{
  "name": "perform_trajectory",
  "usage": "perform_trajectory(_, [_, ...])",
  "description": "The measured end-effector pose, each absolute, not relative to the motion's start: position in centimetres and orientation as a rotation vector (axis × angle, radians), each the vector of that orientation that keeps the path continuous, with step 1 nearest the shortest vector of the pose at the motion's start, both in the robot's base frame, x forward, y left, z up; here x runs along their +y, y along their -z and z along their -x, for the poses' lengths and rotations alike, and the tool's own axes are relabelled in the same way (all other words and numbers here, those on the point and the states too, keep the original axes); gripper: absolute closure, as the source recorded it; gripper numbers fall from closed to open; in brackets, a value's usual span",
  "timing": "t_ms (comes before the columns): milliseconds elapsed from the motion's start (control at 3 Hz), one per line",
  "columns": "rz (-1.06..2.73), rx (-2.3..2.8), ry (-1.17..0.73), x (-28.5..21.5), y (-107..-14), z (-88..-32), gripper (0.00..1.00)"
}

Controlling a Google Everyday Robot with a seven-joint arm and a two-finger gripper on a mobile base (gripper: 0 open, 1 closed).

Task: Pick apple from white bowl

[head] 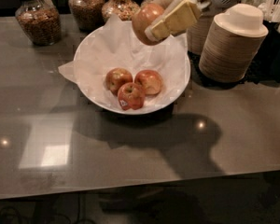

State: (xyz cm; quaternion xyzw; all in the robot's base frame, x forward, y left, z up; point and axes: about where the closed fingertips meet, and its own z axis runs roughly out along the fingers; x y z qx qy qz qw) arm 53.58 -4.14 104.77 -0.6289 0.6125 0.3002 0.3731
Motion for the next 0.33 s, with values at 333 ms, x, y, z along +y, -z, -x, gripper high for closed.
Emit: perform_trajectory(333, [1.611, 1.569, -0.769, -4.14, -104.77, -53.58, 1.00])
